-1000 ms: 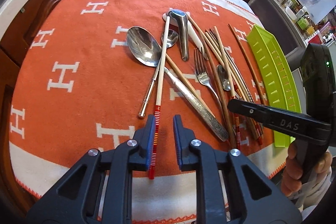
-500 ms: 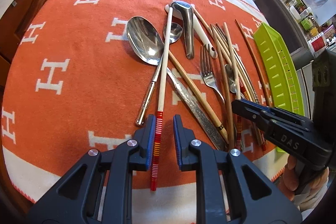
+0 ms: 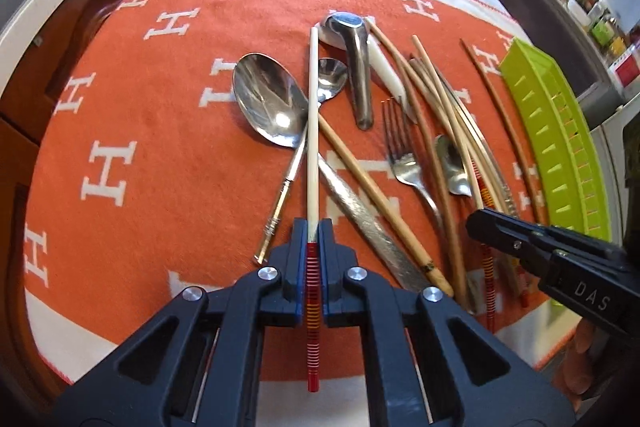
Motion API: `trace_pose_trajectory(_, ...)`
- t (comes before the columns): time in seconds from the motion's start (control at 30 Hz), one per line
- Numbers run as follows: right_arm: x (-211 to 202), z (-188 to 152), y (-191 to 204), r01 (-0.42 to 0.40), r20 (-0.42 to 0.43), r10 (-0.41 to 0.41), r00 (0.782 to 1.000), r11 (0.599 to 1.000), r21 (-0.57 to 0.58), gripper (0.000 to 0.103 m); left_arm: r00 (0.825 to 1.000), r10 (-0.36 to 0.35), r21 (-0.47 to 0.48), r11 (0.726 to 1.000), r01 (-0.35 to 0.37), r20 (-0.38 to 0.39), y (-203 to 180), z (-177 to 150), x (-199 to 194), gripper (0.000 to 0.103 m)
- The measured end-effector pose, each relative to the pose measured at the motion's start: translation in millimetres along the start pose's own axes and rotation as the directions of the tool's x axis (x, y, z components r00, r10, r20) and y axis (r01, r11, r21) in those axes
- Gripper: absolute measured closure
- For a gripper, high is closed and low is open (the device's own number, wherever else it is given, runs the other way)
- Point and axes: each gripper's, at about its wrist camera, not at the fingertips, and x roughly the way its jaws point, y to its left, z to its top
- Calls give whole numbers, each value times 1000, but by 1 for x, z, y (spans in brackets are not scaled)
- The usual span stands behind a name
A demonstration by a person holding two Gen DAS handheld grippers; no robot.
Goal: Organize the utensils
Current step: 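Carry the chopstick with the right tool into the green tray and release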
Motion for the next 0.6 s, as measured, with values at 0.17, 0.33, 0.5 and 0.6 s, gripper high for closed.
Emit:
trace_pose_trajectory(0.17, -27, -6, -3, -31, 43, 31, 999, 1000, -1, 97, 997, -47, 3, 999, 47, 54, -13, -4, -28, 100)
trace_pose_trajectory(0.33, -69, -14, -9, -48, 104, 48, 993, 999, -5, 97, 987, -126, 56, 991, 121, 100, -46, 0, -63, 100)
trace_pose_trajectory(0.5, -117, -21, -29, -10, 173, 7, 985, 1000, 16, 97, 969, -218, 153, 968, 200, 114, -101, 13, -86, 100)
trace_pose_trajectory(0.6, -145, -21, -50, 45, 215, -52, 975, 998, 41, 97, 957, -274, 199, 947, 251, 99, -141, 23, -89, 100)
